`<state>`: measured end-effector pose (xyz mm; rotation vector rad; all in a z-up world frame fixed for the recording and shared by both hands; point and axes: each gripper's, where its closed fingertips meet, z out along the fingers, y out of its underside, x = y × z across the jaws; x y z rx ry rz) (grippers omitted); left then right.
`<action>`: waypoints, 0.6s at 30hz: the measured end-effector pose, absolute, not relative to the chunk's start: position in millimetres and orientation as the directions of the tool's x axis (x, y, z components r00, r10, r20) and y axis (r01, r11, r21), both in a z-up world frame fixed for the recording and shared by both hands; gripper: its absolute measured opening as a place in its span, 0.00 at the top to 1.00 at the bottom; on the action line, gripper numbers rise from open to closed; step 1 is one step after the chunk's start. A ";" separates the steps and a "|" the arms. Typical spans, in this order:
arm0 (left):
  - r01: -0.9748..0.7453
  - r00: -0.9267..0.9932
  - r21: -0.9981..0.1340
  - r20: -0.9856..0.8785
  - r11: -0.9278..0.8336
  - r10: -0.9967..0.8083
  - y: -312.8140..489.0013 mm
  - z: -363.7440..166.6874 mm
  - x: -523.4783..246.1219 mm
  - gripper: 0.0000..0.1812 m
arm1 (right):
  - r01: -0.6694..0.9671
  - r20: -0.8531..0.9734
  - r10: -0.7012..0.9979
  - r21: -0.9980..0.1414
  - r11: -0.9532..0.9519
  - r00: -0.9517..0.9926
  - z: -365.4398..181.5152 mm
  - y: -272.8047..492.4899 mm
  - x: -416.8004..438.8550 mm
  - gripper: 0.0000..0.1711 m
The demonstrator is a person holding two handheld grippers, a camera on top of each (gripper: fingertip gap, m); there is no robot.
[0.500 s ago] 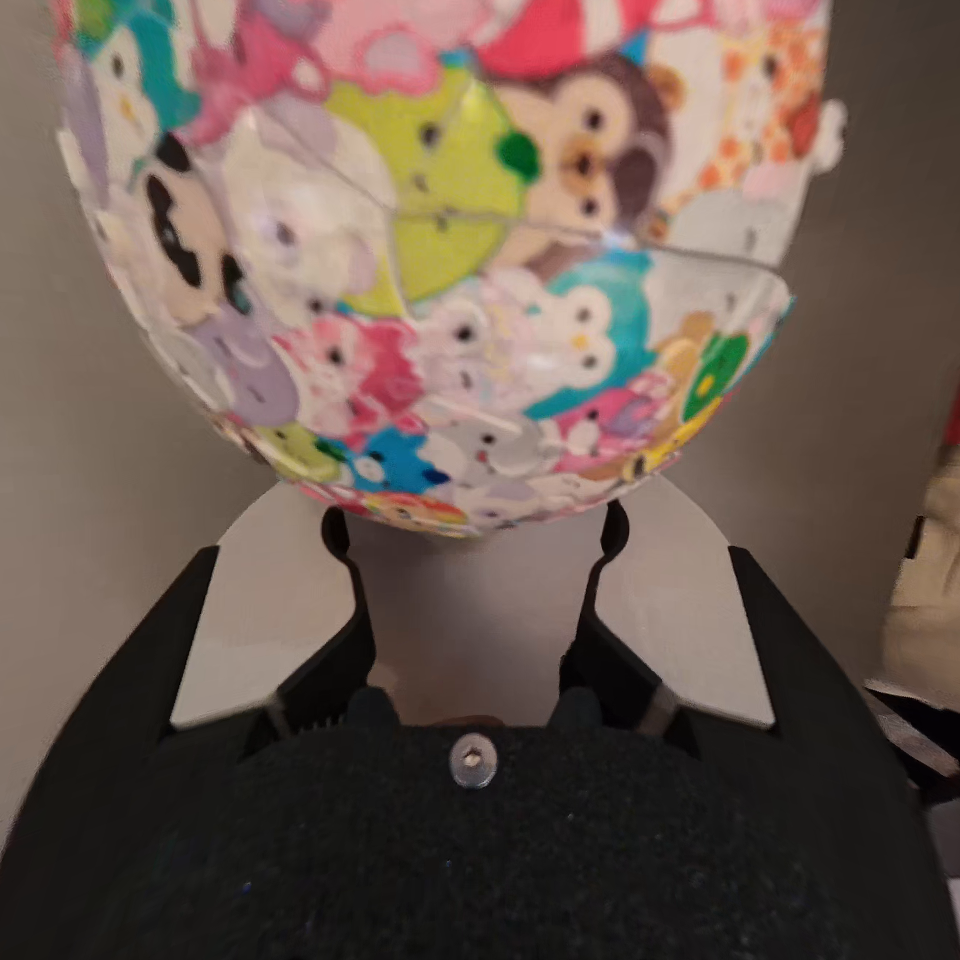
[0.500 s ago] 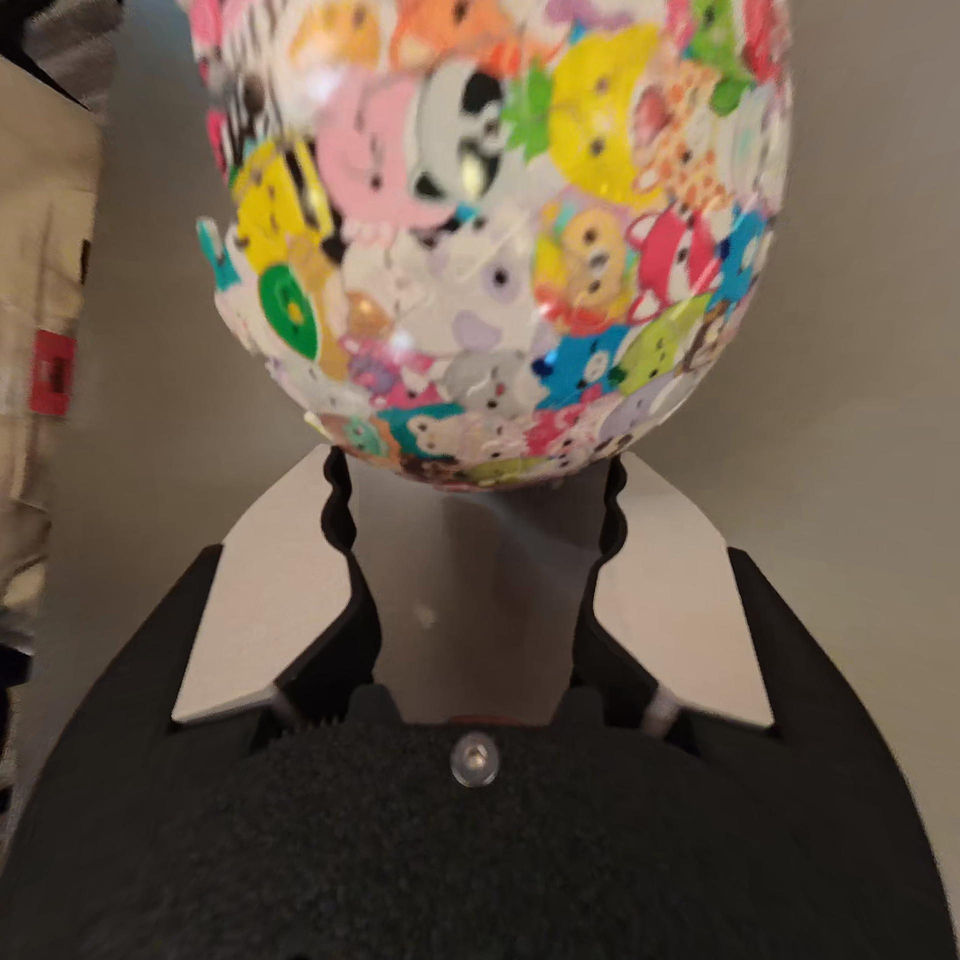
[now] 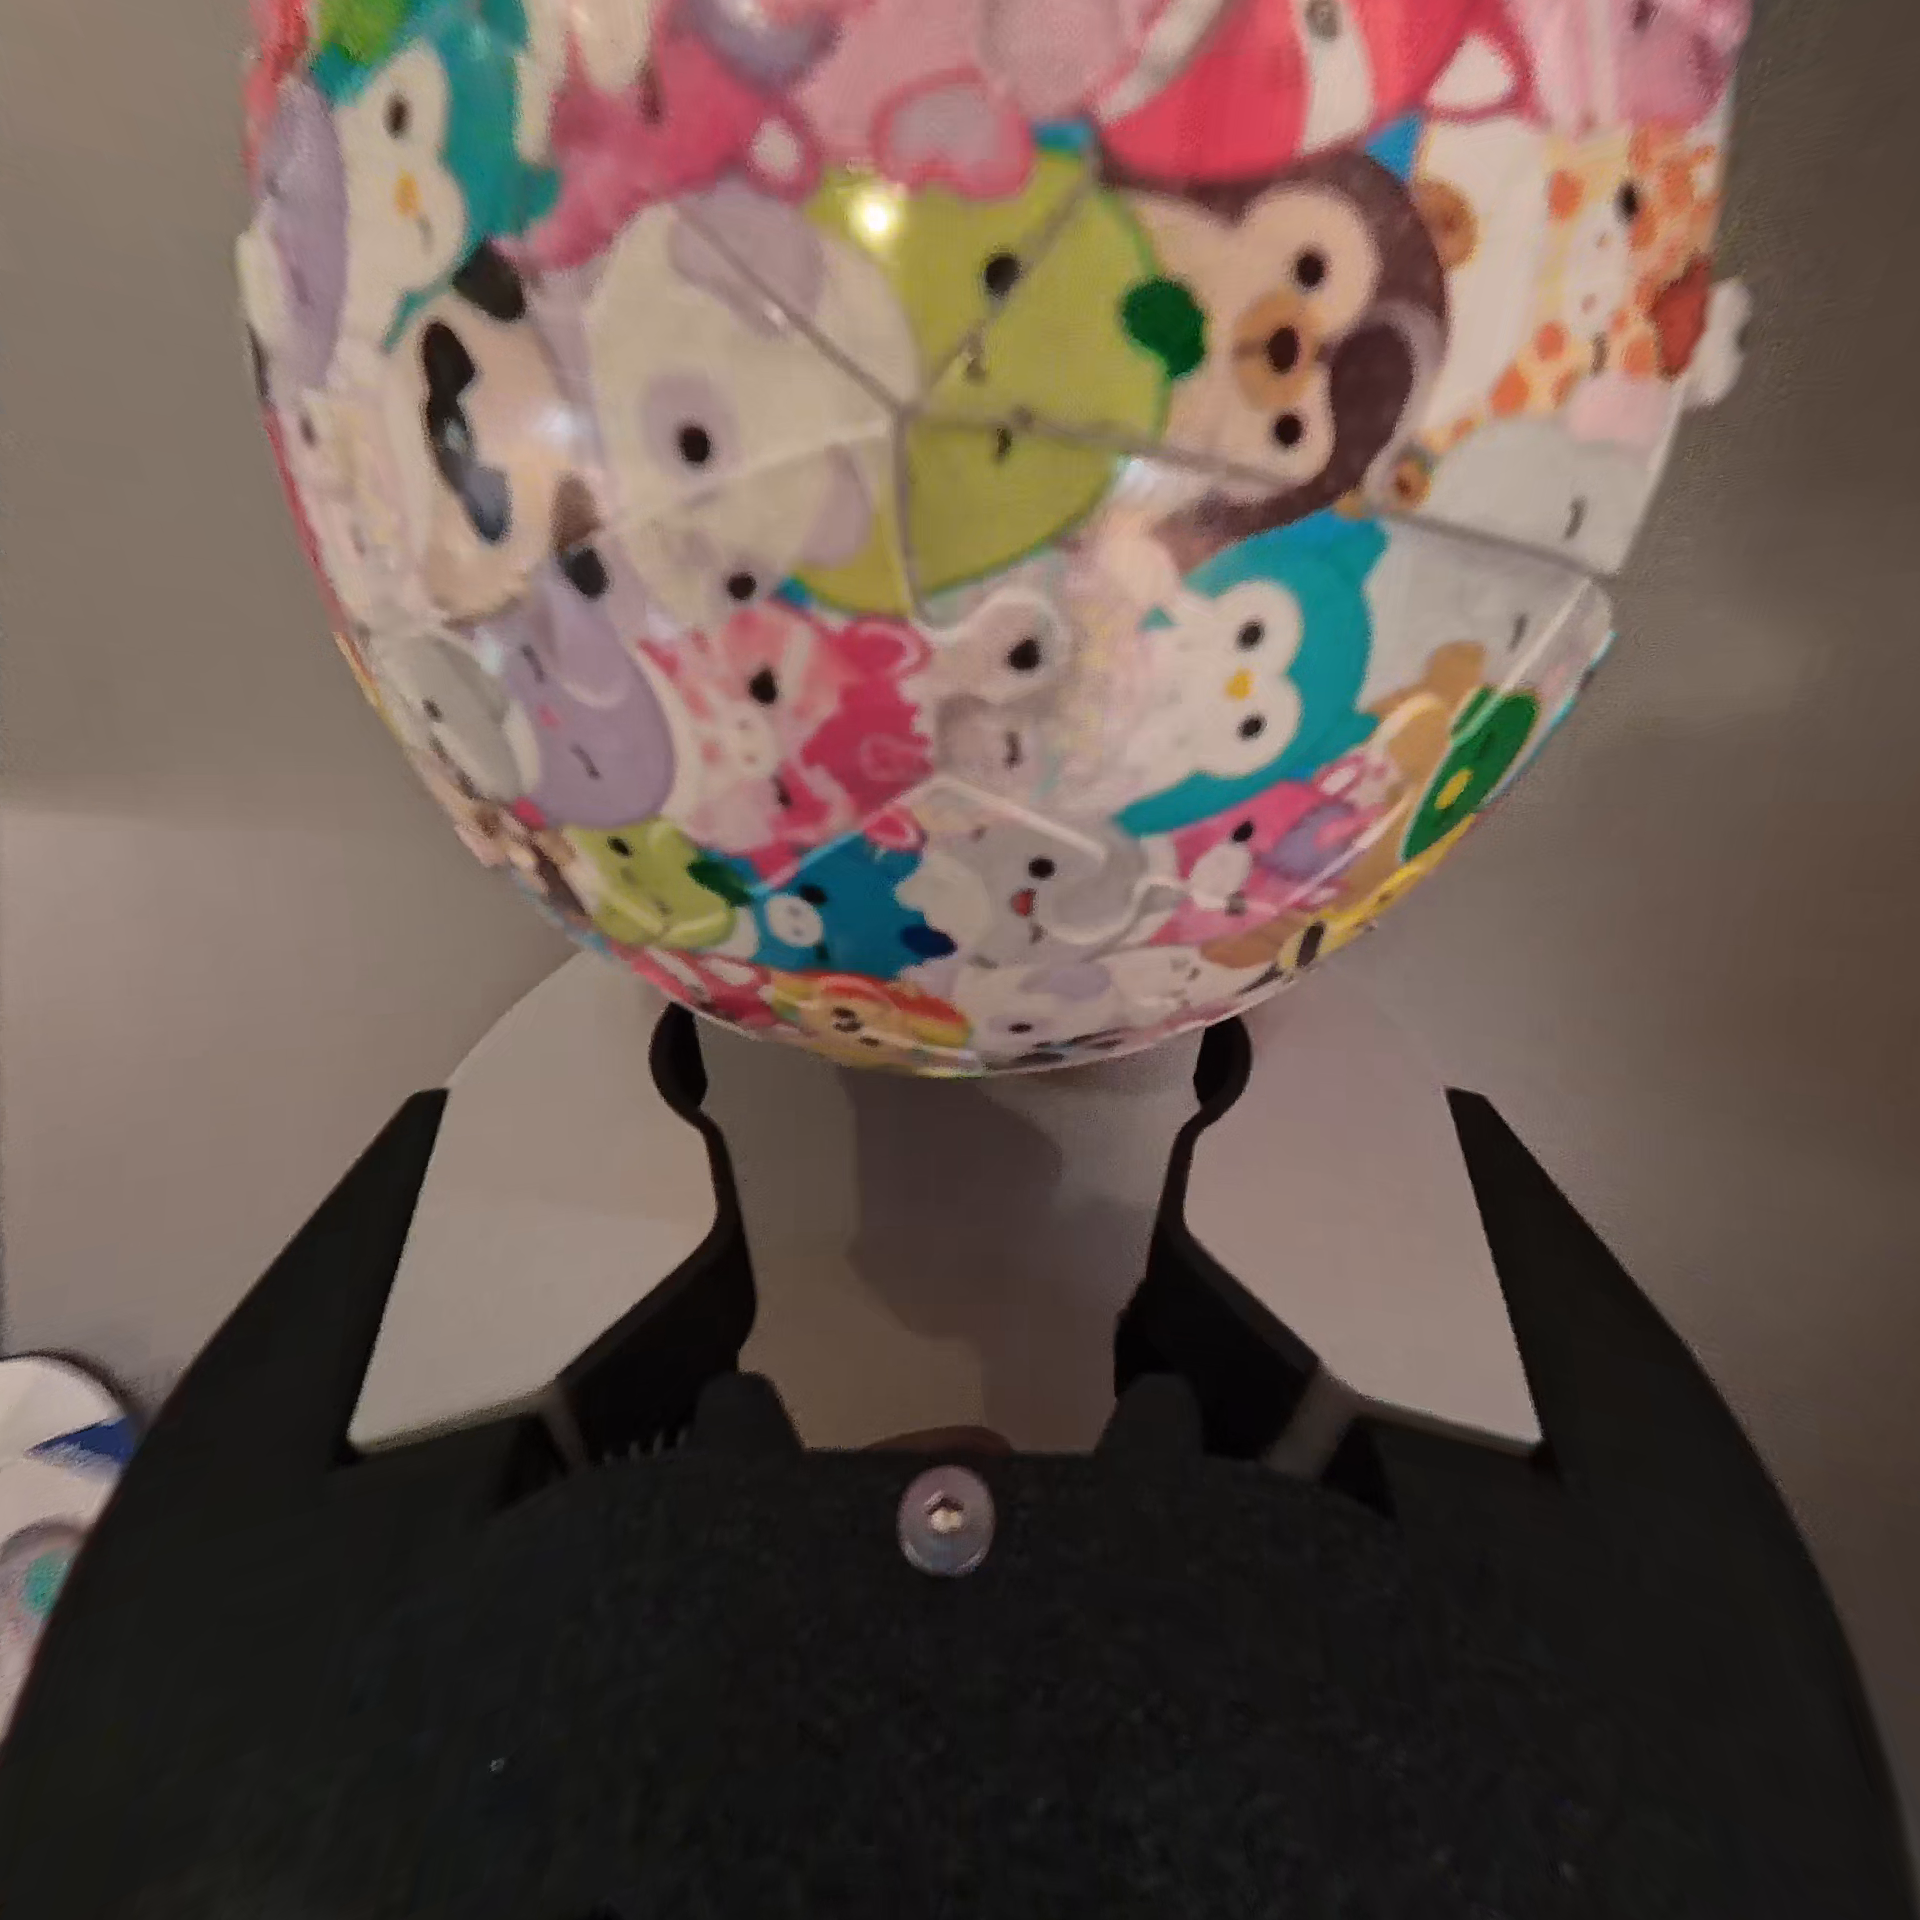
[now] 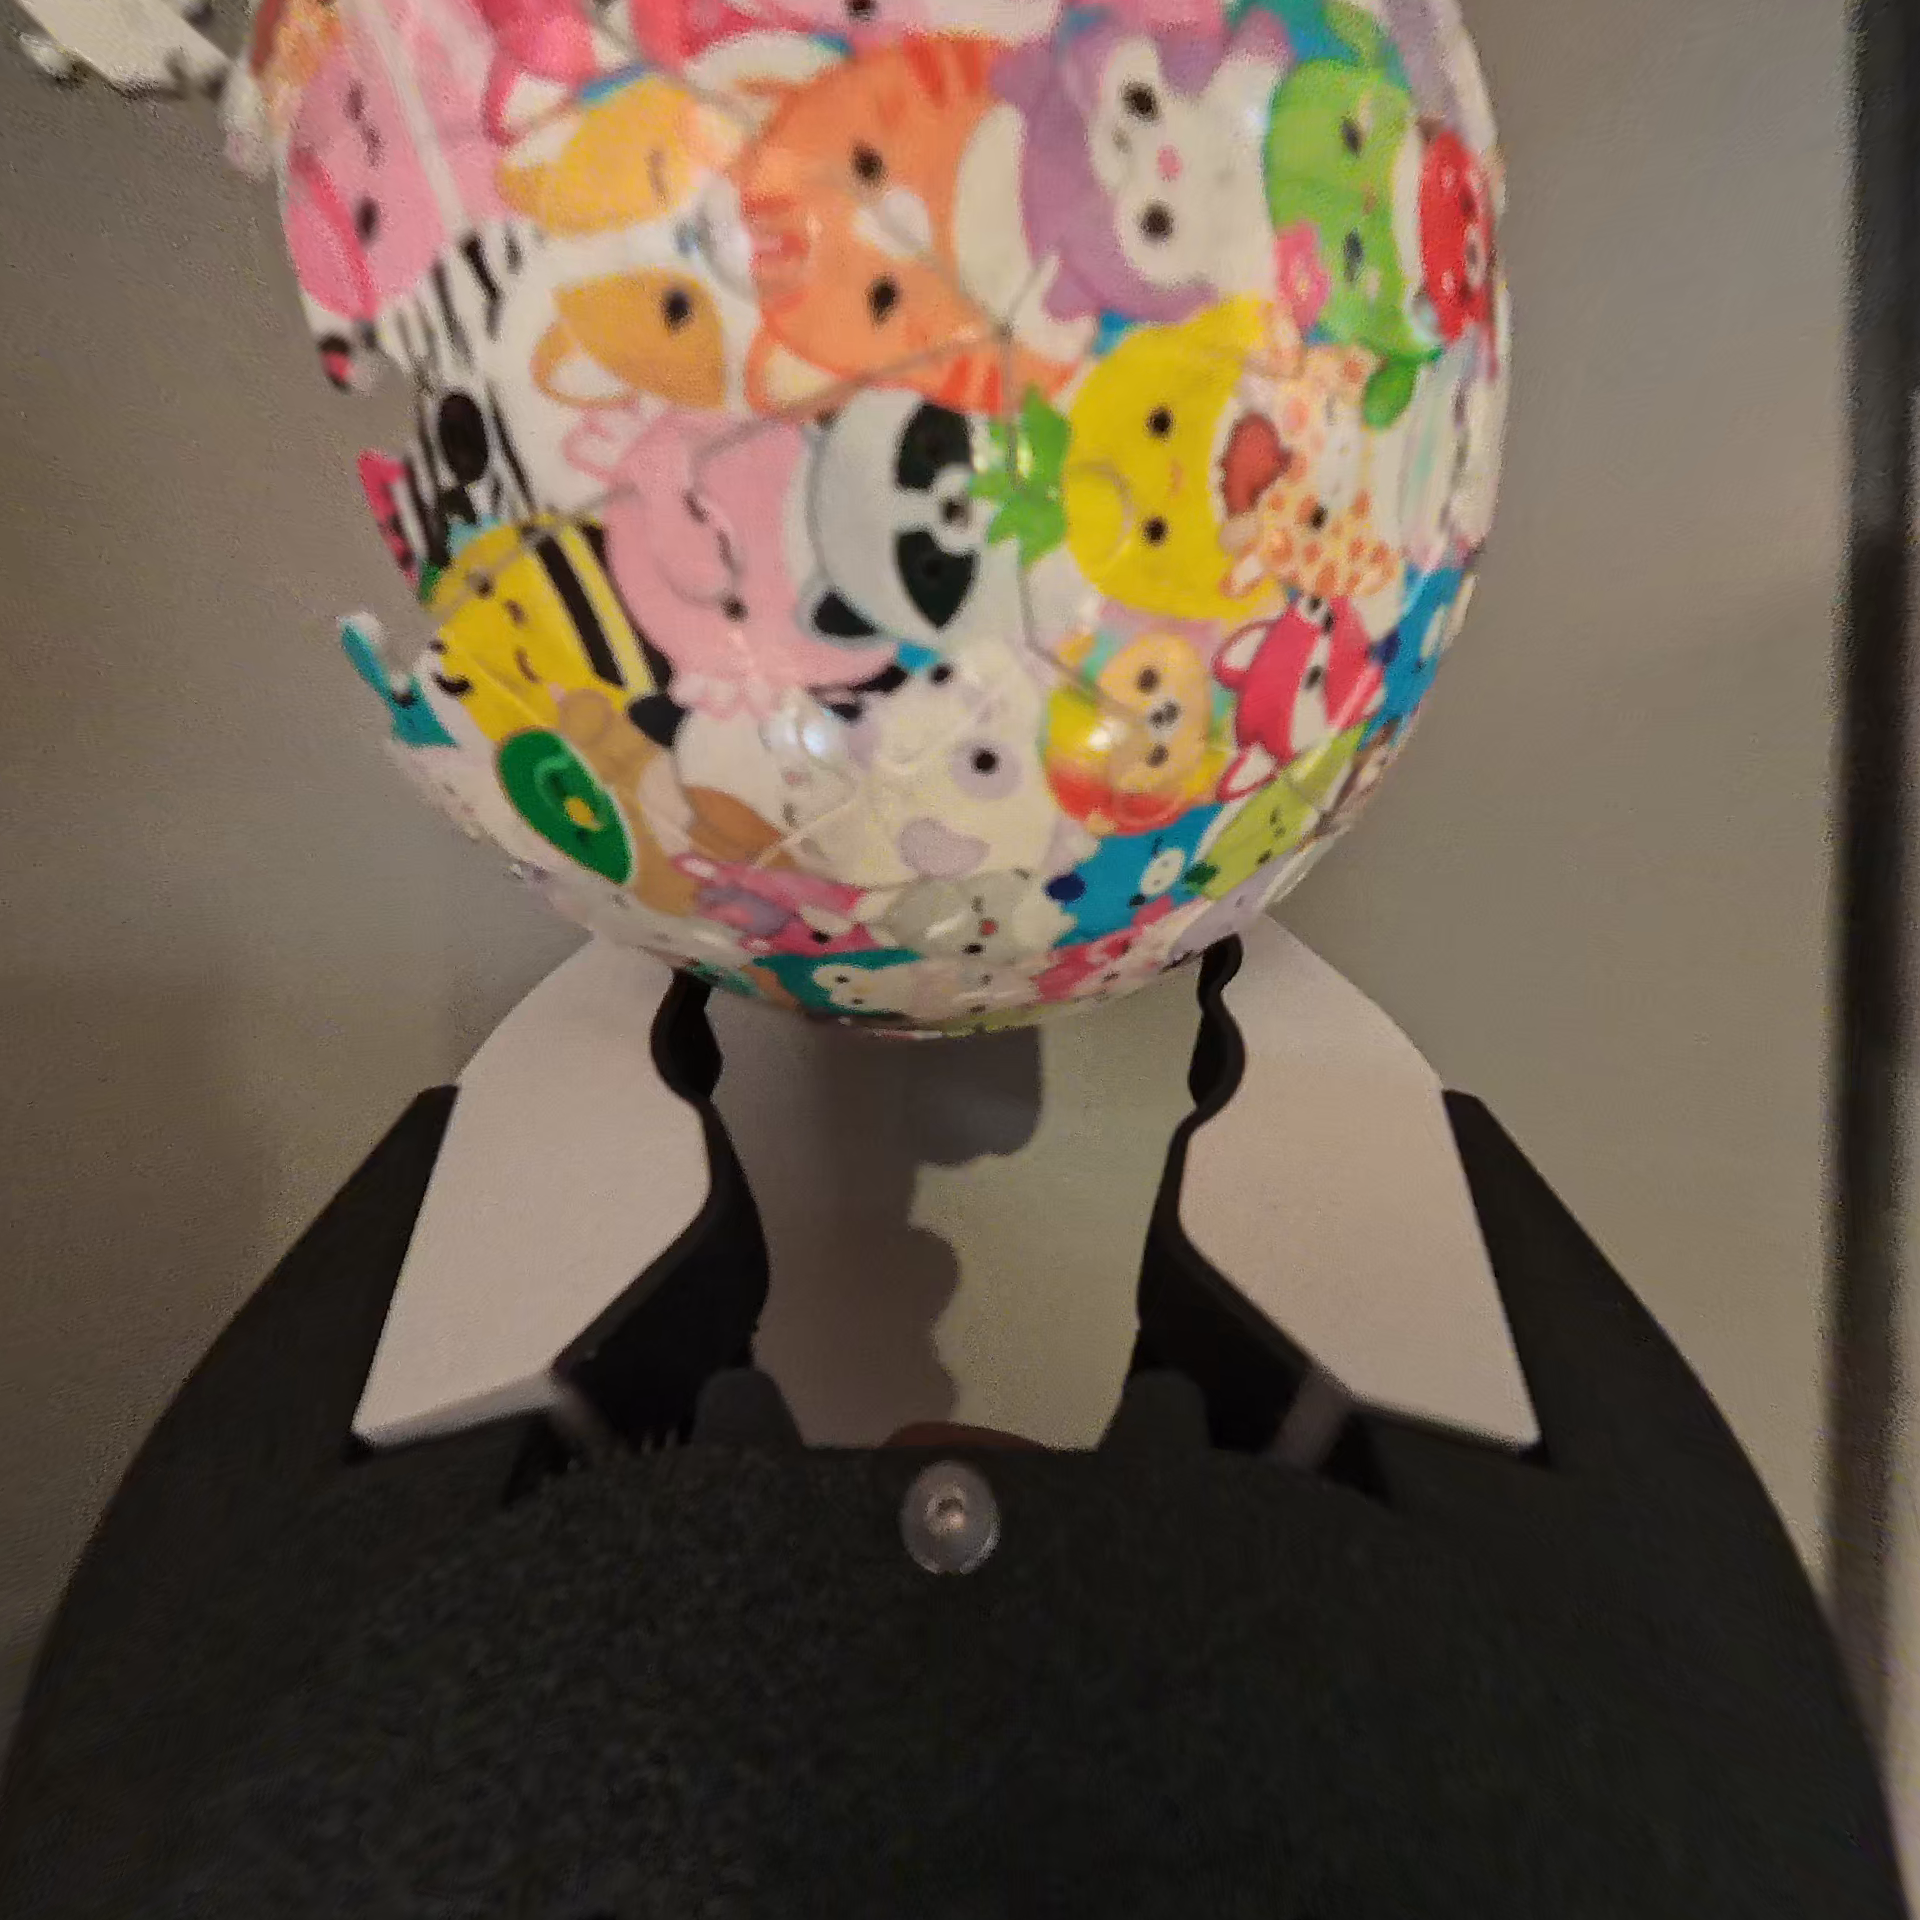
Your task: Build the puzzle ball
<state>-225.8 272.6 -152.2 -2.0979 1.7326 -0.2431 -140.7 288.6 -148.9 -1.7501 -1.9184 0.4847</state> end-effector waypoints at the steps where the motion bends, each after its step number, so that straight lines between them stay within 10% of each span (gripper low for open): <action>1: -0.900 0.214 -0.418 -0.168 -0.127 -0.962 273.1 -149.6 -225.4 0.49 | 0.816 0.181 0.982 -0.557 0.151 -0.058 -145.2 289.5 -140.6 0.47; 18: -0.876 0.279 -0.440 -0.128 -0.198 -0.952 268.0 -170.0 -226.9 0.51 | 0.880 0.168 0.976 -0.432 0.200 -0.139 -154.7 291.6 -133.8 0.51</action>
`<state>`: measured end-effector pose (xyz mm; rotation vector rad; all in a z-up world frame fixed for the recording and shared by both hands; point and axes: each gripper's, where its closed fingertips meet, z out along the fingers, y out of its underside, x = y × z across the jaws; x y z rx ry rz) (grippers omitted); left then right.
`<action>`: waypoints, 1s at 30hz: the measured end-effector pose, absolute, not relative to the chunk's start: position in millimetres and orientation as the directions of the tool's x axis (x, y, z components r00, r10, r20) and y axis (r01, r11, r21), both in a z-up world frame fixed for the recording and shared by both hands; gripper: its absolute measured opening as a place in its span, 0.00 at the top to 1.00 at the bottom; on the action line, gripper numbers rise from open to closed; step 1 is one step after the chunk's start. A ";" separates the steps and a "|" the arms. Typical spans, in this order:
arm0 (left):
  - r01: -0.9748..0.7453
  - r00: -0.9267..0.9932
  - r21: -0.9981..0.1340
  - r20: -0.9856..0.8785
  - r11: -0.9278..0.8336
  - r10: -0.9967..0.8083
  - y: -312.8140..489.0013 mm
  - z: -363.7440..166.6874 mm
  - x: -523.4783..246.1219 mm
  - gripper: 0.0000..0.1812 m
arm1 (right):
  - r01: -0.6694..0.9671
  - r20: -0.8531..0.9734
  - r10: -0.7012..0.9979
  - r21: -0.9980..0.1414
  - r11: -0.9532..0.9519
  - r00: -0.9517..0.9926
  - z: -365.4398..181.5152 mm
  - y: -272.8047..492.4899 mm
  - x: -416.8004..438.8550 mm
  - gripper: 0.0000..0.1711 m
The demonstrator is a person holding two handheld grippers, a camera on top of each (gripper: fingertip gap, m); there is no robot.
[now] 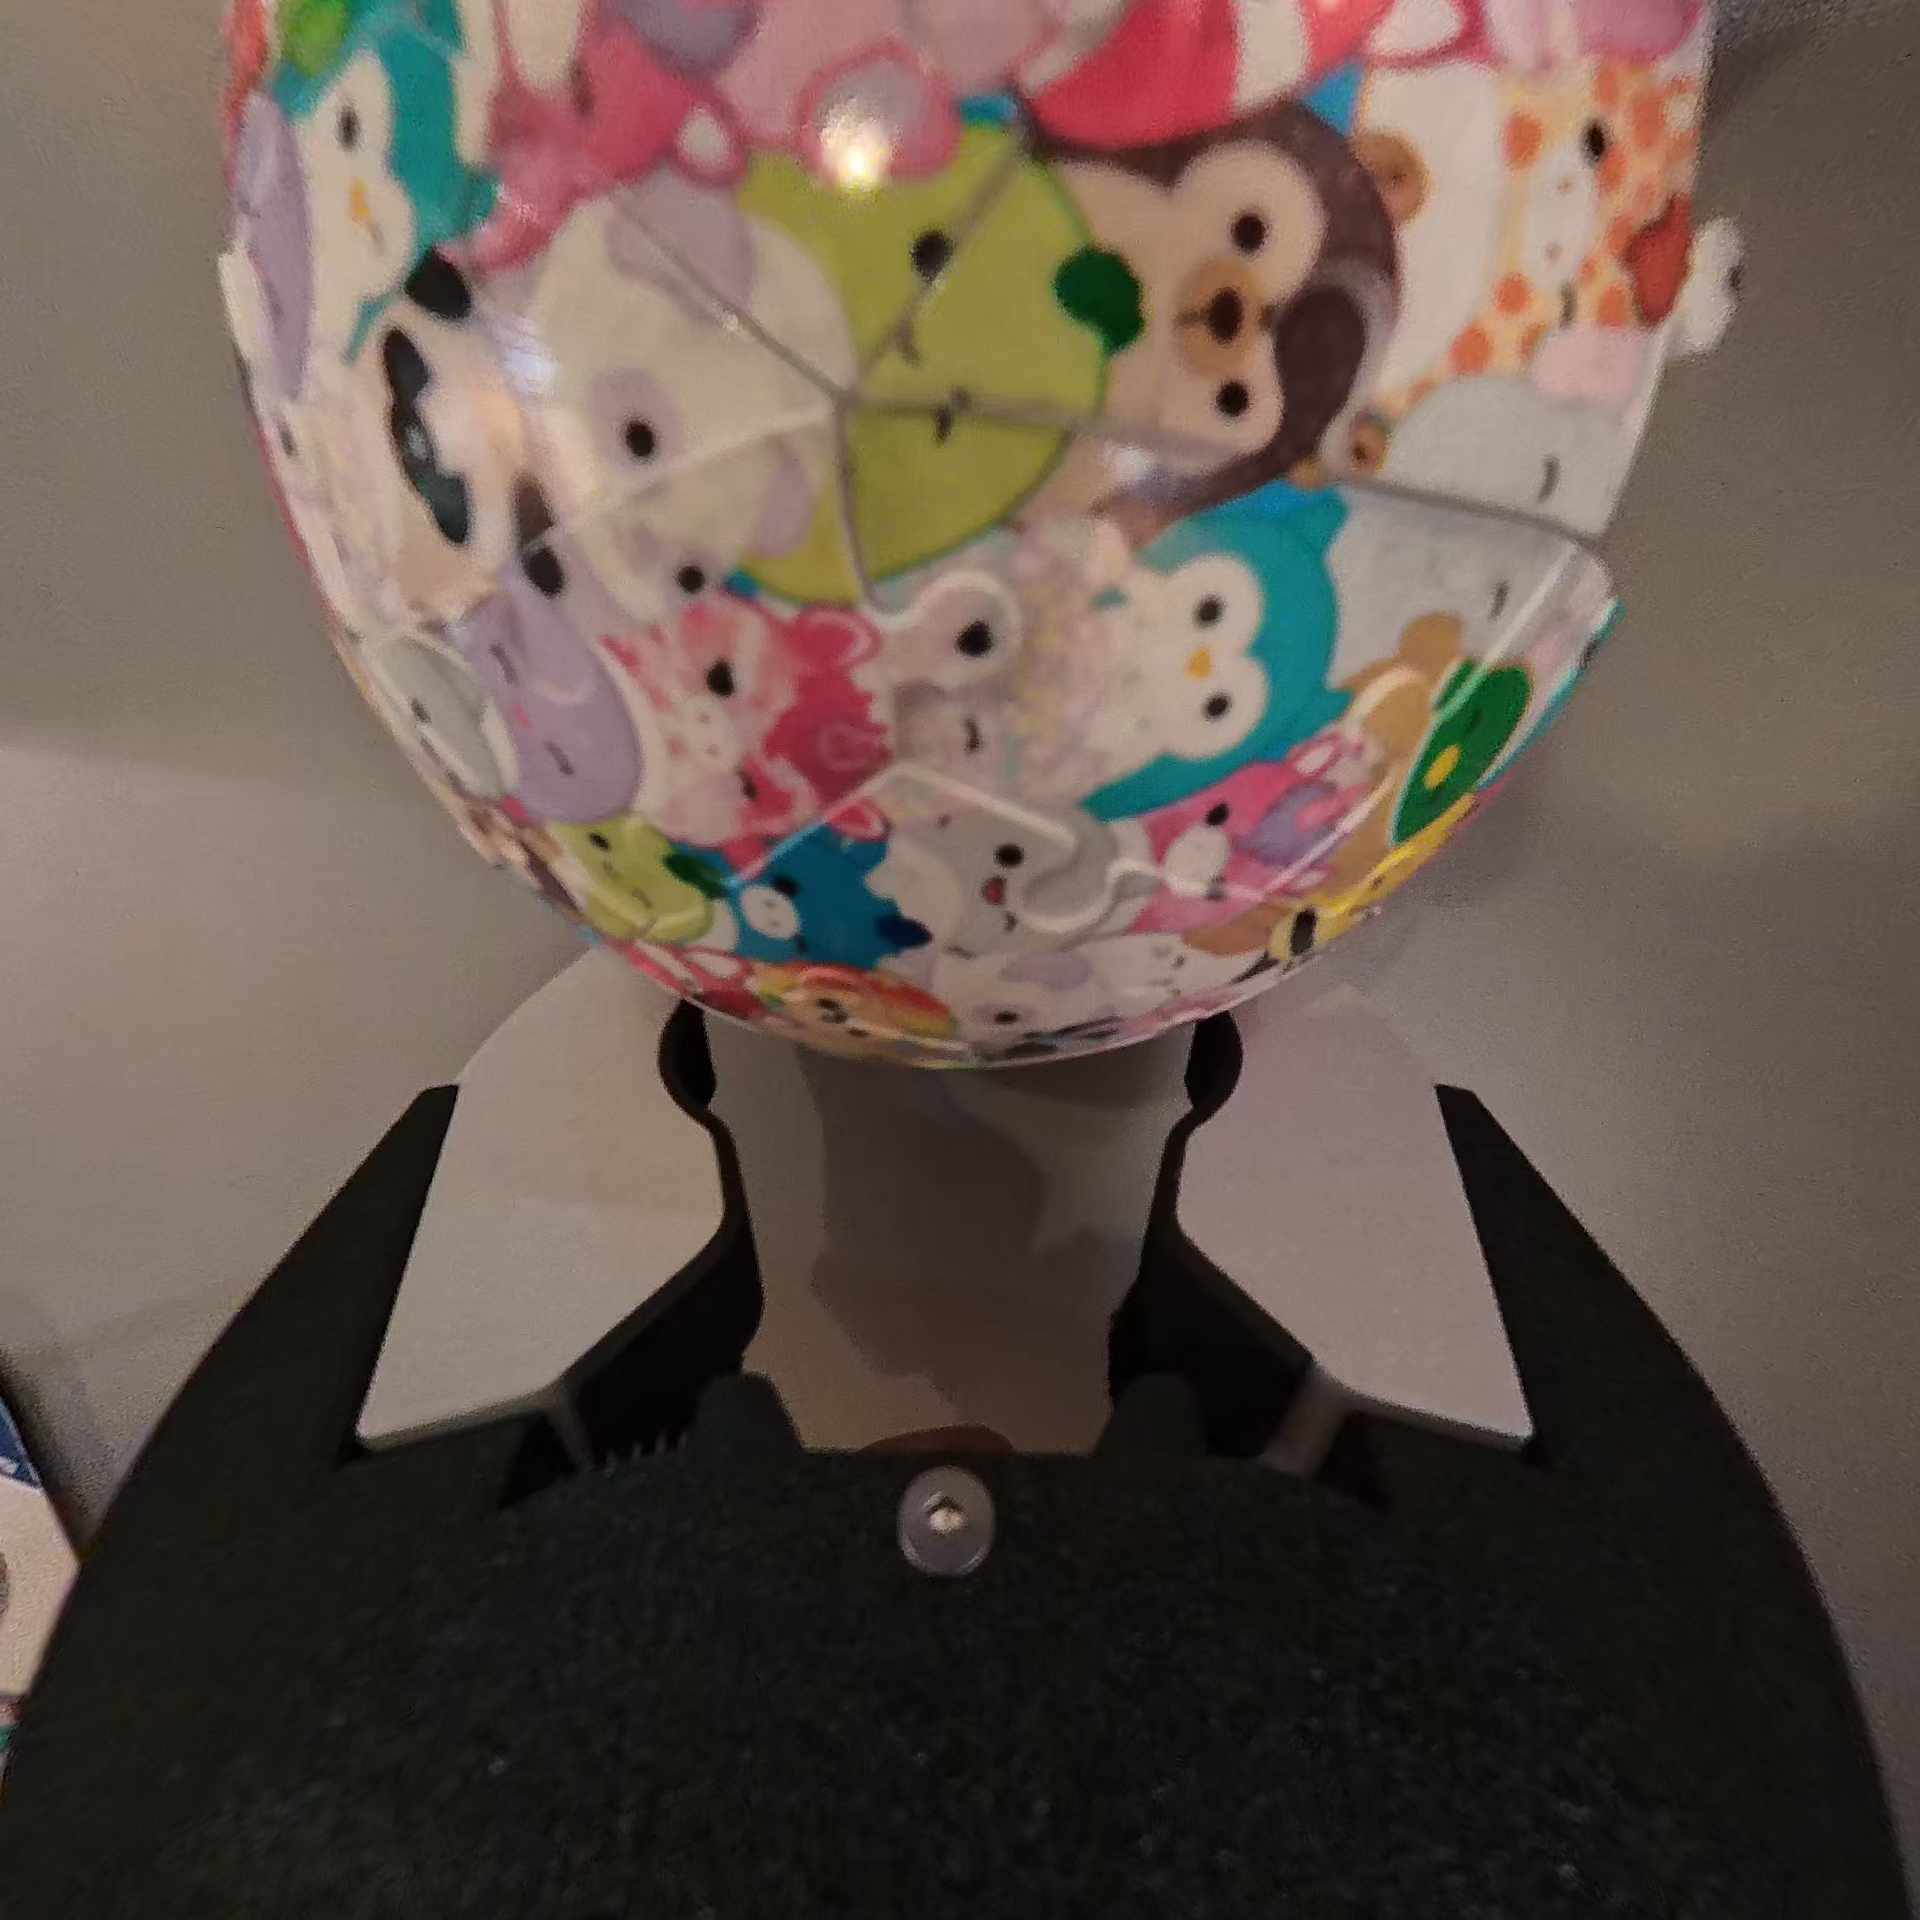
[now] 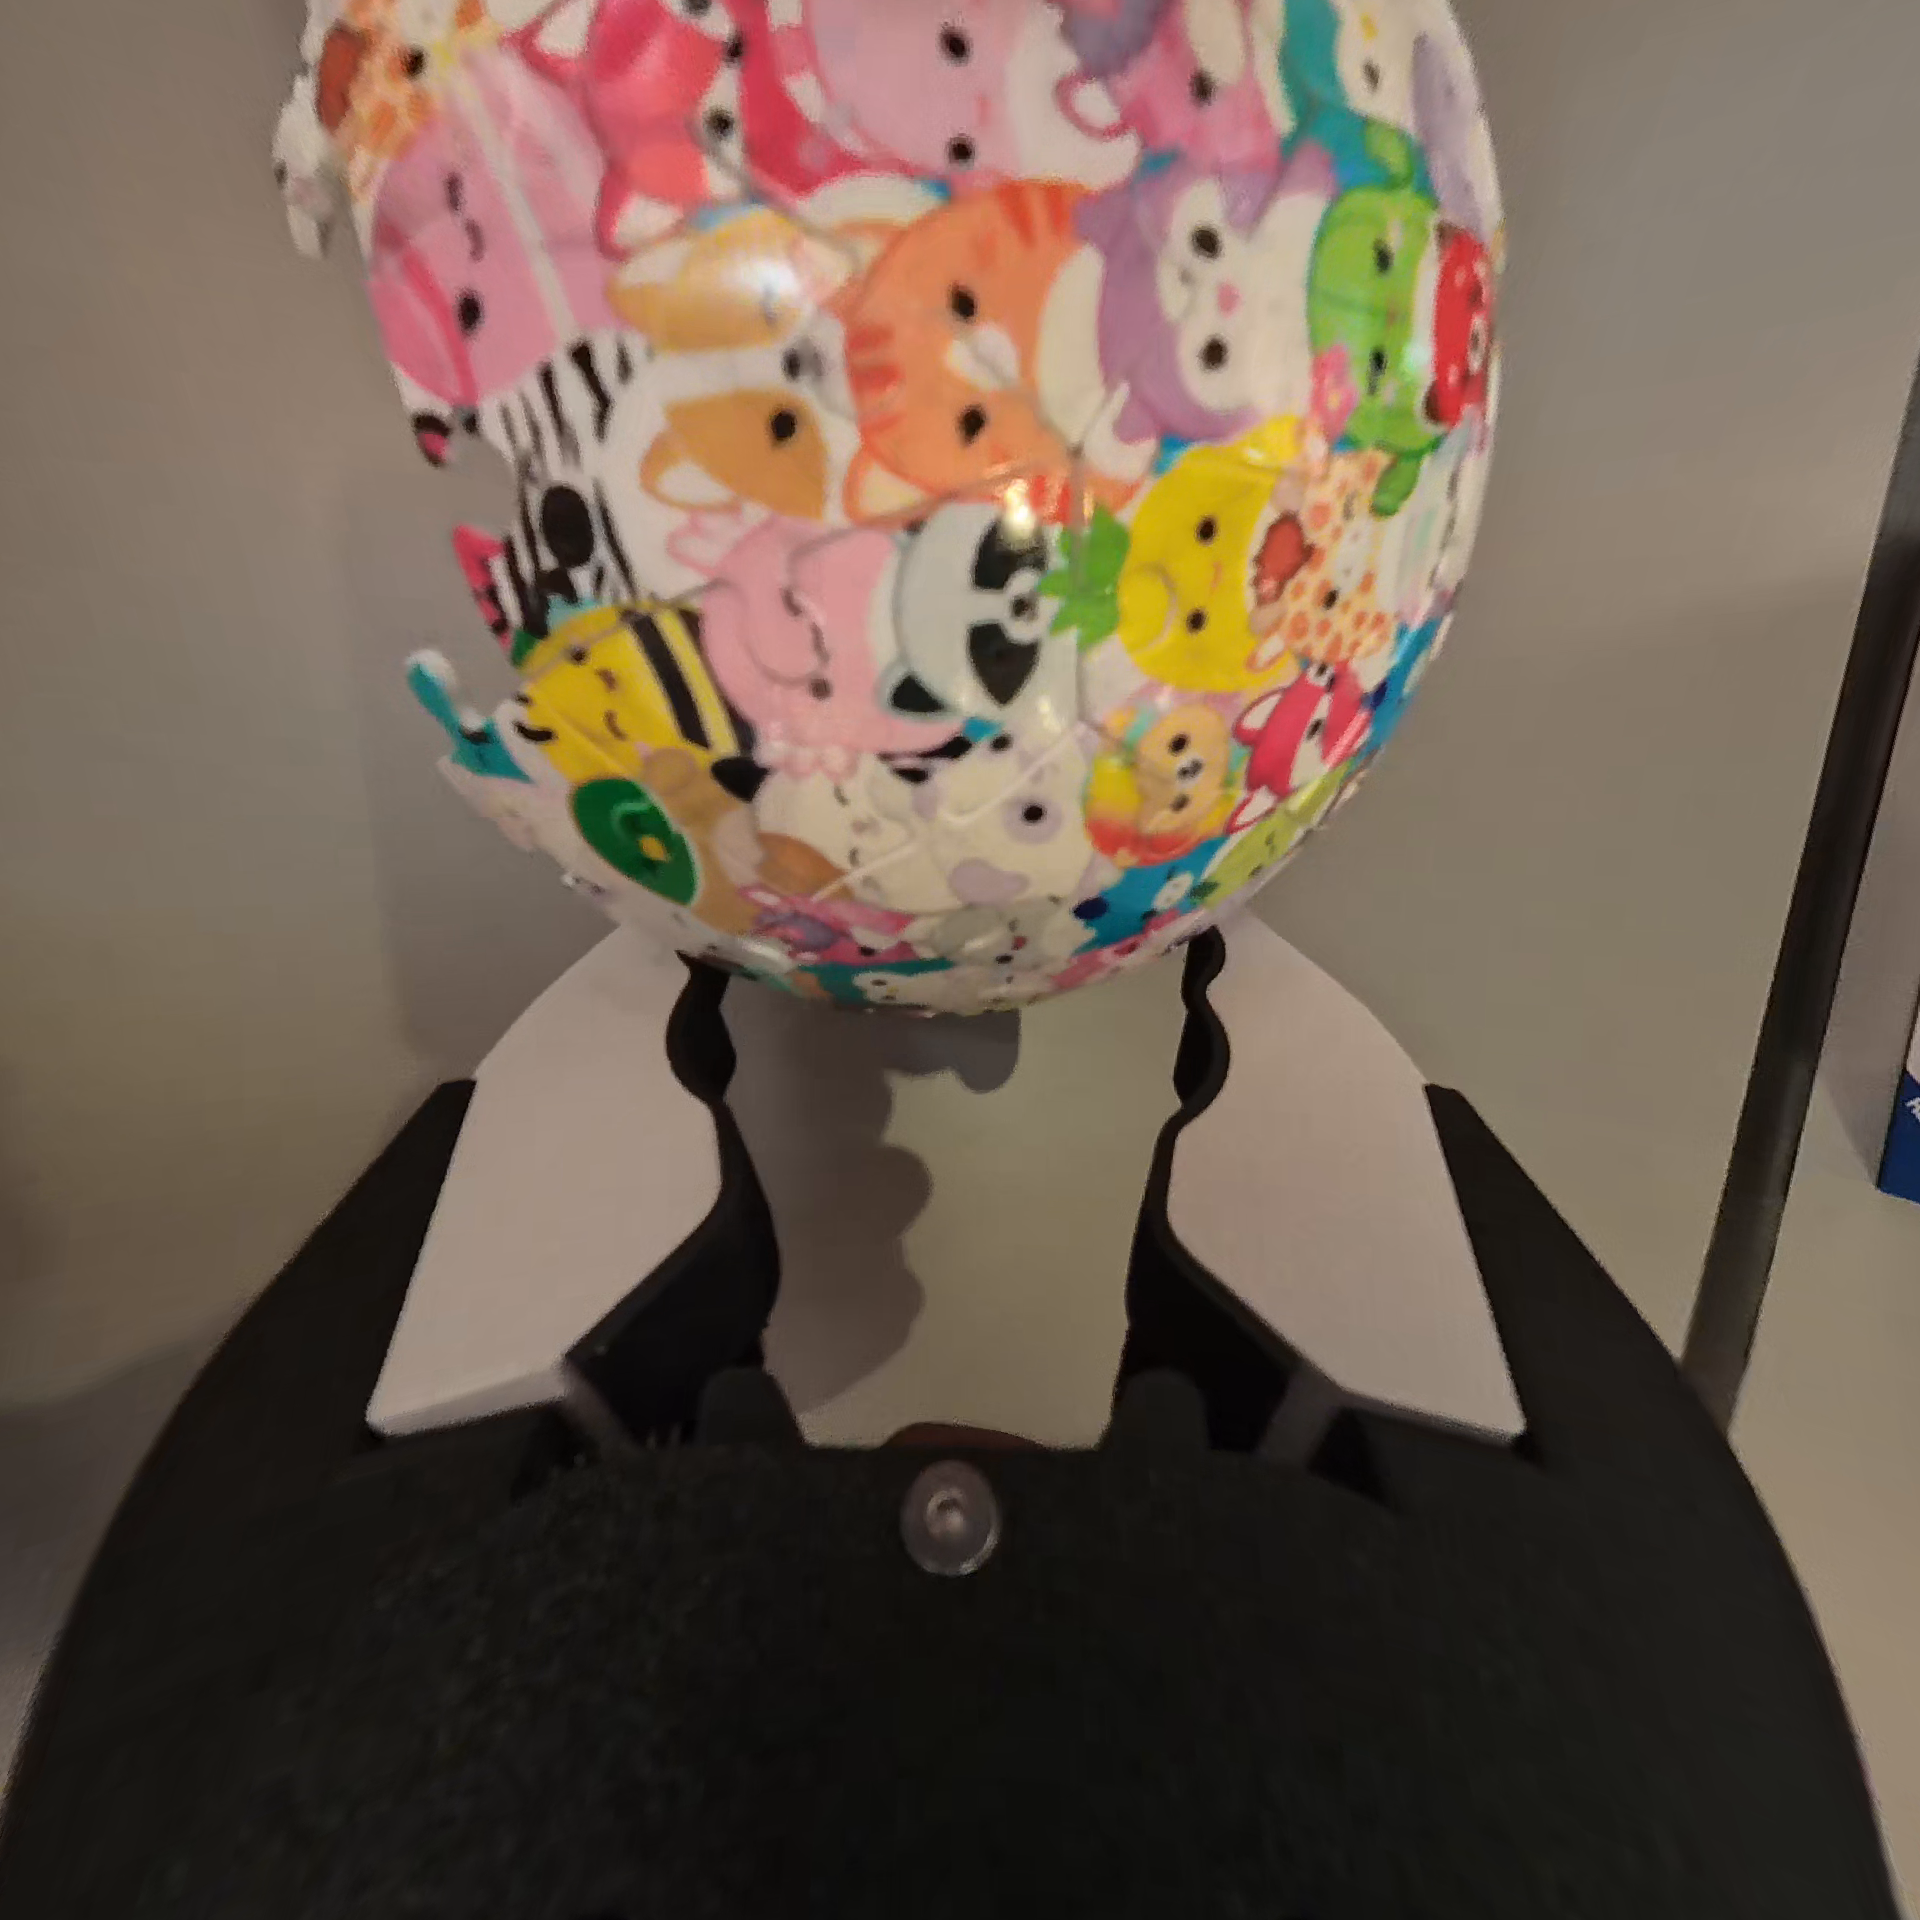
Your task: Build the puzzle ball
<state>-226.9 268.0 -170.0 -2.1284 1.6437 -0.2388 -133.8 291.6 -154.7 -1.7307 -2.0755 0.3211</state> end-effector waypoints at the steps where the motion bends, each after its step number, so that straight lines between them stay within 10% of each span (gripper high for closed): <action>1: -0.871 0.289 -0.446 -0.122 -0.208 -0.949 268.5 -170.0 -227.1 0.51 | 0.885 0.169 0.973 -0.415 0.213 -0.155 -154.3 294.1 -133.9 0.51; 15: -0.882 0.255 -0.435 -0.111 -0.183 -0.961 255.7 -169.8 -227.8 0.50 | 0.882 0.212 0.974 -0.439 0.172 -0.084 -150.4 296.3 -116.9 0.45; 26: -0.868 0.275 -0.457 -0.118 -0.194 -0.954 243.9 -149.1 -239.1 0.51 | 0.792 0.414 0.890 -0.602 0.107 0.194 -144.5 203.4 -115.5 0.63; 30: -0.829 0.331 -0.514 -0.133 -0.220 -0.934 232.3 -113.0 -255.2 0.51 | 0.872 0.510 0.851 -0.466 0.152 0.124 -177.4 192.6 -148.3 0.62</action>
